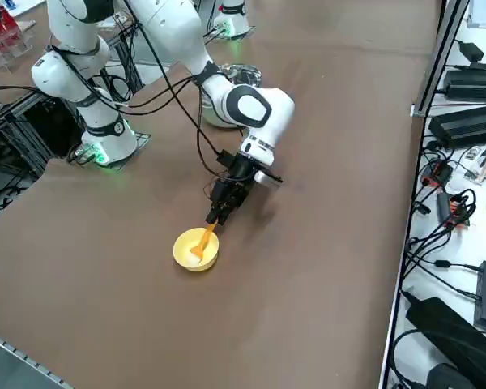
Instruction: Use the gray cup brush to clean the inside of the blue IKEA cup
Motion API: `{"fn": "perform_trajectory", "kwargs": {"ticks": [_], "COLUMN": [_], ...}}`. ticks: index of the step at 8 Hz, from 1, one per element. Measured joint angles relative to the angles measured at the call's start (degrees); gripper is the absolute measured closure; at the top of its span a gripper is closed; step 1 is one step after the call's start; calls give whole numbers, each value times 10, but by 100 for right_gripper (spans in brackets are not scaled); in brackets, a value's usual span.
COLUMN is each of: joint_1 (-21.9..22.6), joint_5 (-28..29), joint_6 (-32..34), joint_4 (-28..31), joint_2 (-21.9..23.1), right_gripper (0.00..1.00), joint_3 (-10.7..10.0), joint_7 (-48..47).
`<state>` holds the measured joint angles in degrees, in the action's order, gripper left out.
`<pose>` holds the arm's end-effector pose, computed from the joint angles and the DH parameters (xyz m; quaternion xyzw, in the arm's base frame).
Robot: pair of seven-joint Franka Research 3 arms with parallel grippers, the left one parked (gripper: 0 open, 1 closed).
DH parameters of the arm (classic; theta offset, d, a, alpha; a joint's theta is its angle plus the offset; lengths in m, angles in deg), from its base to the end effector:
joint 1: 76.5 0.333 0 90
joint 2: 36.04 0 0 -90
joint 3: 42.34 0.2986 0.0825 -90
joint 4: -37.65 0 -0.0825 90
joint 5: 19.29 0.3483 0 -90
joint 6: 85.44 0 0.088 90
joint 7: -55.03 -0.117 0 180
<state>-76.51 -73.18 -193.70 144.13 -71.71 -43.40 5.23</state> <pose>0.5538 -0.0776 0.1787 0.8801 -0.1292 -0.0825 0.4494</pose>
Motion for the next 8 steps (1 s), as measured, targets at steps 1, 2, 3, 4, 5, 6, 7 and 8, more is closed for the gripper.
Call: {"fn": "perform_trajectory", "kwargs": {"ticks": [1, 2, 3, 4, 5, 6, 7, 8], "joint_1": [0, 0, 0, 0, 0, 0, 0, 0], "joint_5": [0, 0, 0, 0, 0, 0, 0, 0], "joint_6": [0, 1, 2, 3, 4, 5, 5, 5], "joint_4": [0, 0, 0, 0, 0, 0, 0, 0], "joint_2": [0, 0, 0, -1, -2, -4, -6, -7], "right_gripper": [56, 56, 57, 59, 60, 60, 60, 63], "joint_3": [0, 0, 0, 0, -1, -2, -2, -3], "joint_7": [0, -1, -1, -1, -1, -2, -3, -4]}}
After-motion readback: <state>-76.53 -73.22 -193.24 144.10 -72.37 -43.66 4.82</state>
